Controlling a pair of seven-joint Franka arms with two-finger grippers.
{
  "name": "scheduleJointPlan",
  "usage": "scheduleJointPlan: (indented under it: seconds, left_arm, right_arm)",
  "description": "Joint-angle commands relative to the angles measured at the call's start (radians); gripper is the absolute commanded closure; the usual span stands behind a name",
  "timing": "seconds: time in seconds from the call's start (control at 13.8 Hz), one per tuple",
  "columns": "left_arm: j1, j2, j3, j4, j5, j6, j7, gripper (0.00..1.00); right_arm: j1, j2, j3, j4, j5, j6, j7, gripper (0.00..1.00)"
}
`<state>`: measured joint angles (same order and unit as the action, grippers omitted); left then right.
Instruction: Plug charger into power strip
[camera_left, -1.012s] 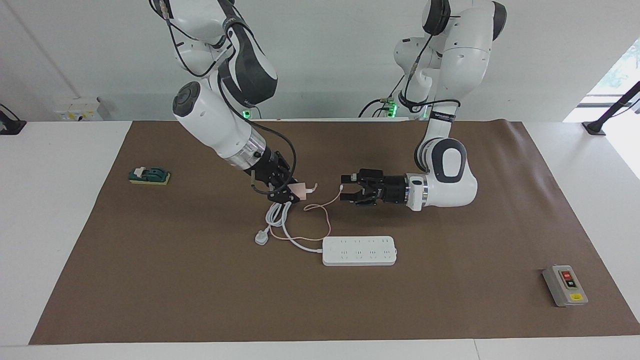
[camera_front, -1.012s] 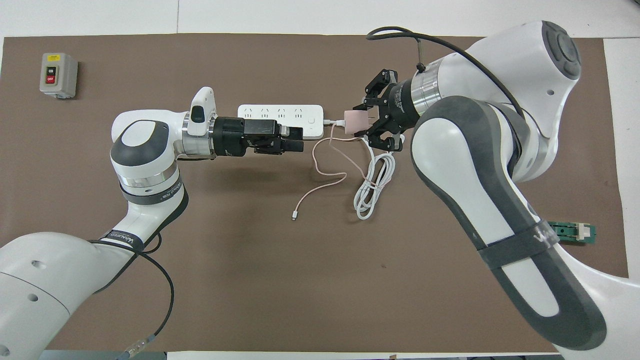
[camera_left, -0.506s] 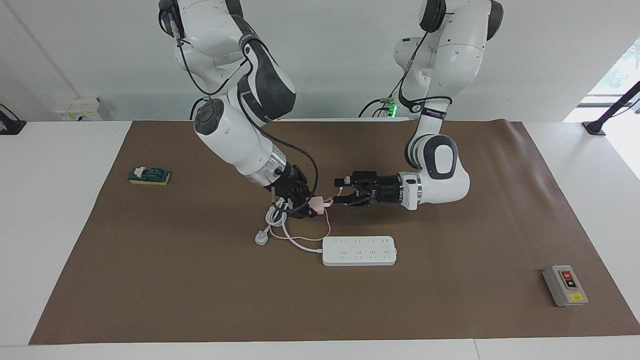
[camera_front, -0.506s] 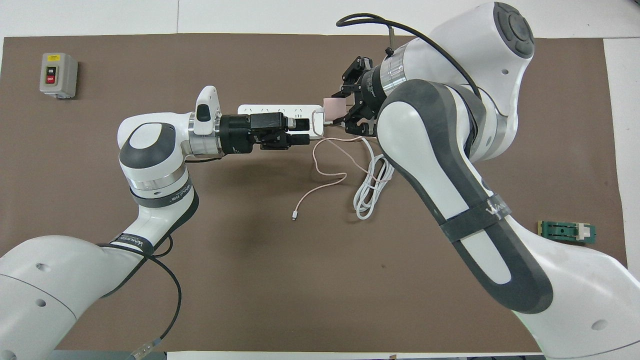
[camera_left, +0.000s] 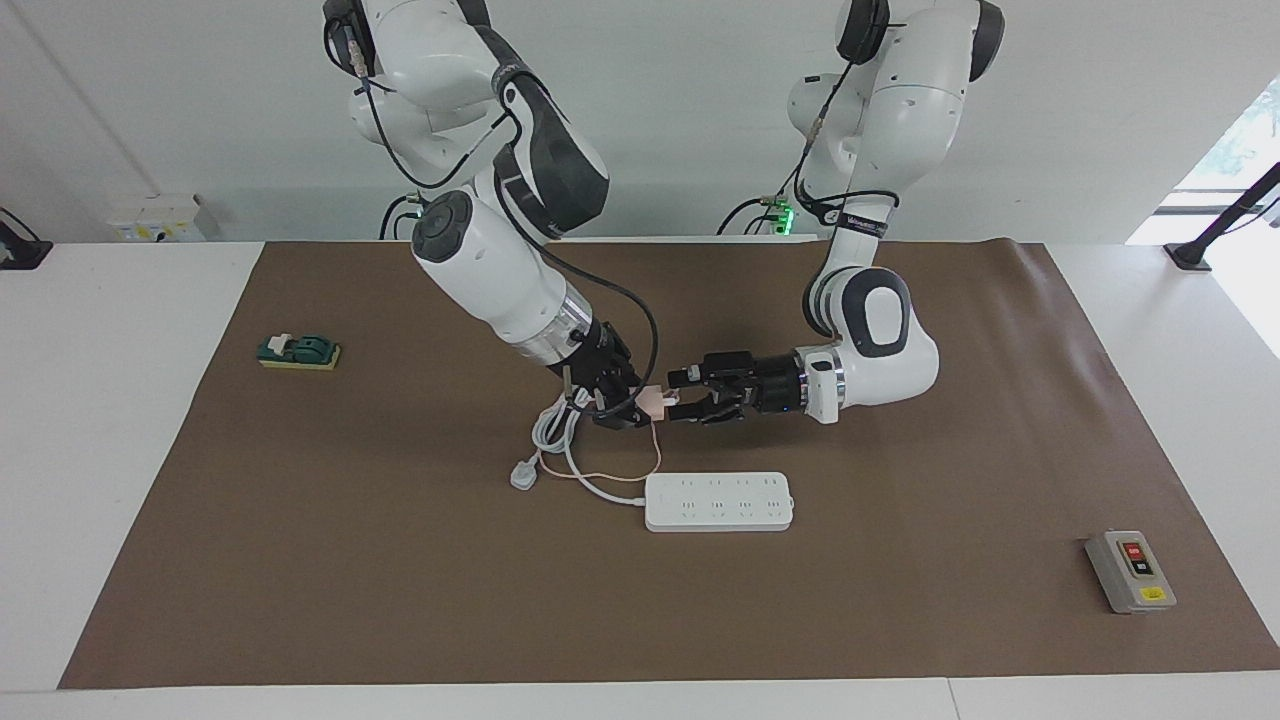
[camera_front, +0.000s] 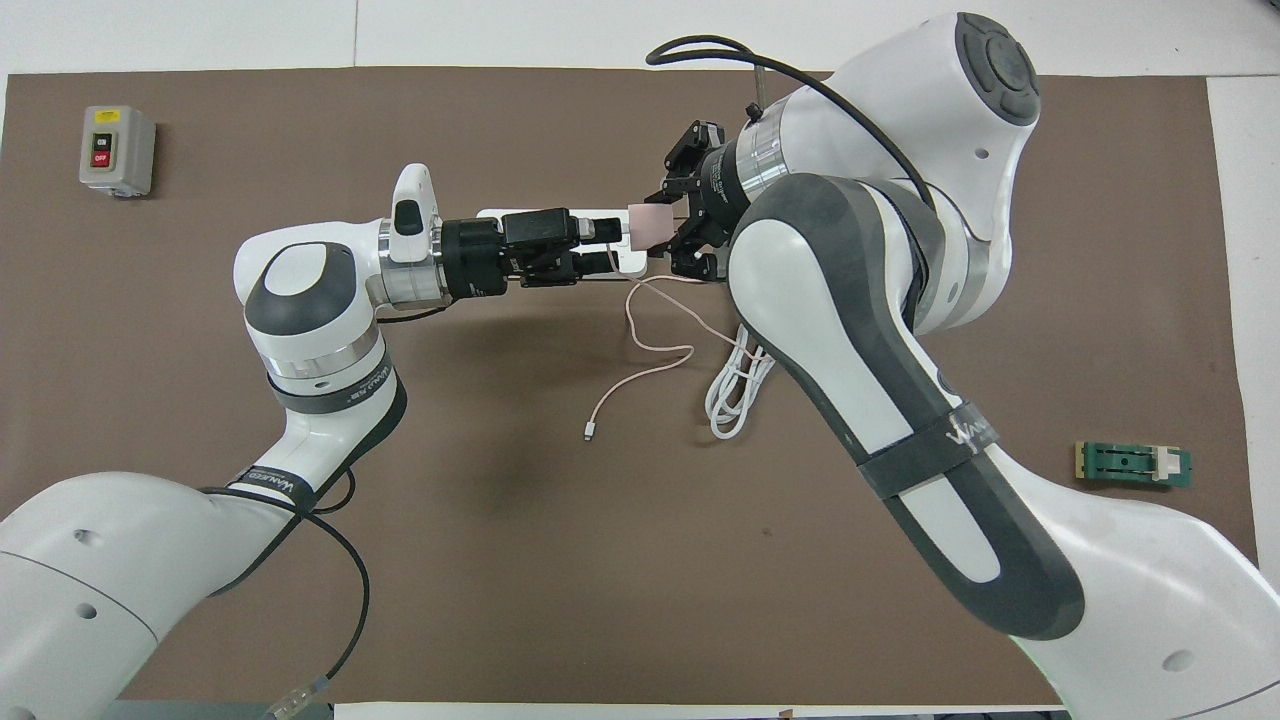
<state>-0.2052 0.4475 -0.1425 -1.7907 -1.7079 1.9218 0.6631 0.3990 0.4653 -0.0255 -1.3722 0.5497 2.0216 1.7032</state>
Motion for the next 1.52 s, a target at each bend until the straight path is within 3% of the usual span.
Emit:
scheduleJointPlan:
  seconds: [0.0, 0.65, 0.94, 1.23, 1.45]
  left_arm:
    - [-0.014, -0.010, 0.012, 0.025, -0.019, 0.017, -0.037, 0.00]
    - [-0.048, -0.004, 0.012, 0.014, -0.036, 0.046, -0.027, 0.01]
    - [-0.046, -0.004, 0.014, 0.011, -0.035, 0.046, -0.027, 0.11]
    - [-0.048, -0.004, 0.014, 0.011, -0.033, 0.046, -0.027, 0.43]
    - [-0.046, -0.006, 0.014, 0.013, -0.030, 0.039, -0.030, 0.87]
  right_arm:
    - [0.004, 0.007, -0.001, 0.010, -0.021, 0.012, 0.032, 1.00]
    - [0.012, 0.007, -0.002, -0.007, -0.021, 0.026, 0.032, 1.00]
    - [0.012, 0.007, -0.002, -0.007, -0.021, 0.026, 0.033, 1.00]
    - [0.012, 0.006, -0.002, -0.007, -0.021, 0.026, 0.033, 1.00]
    - [0.012, 0.006, -0.002, -0.007, -0.021, 0.026, 0.033, 1.00]
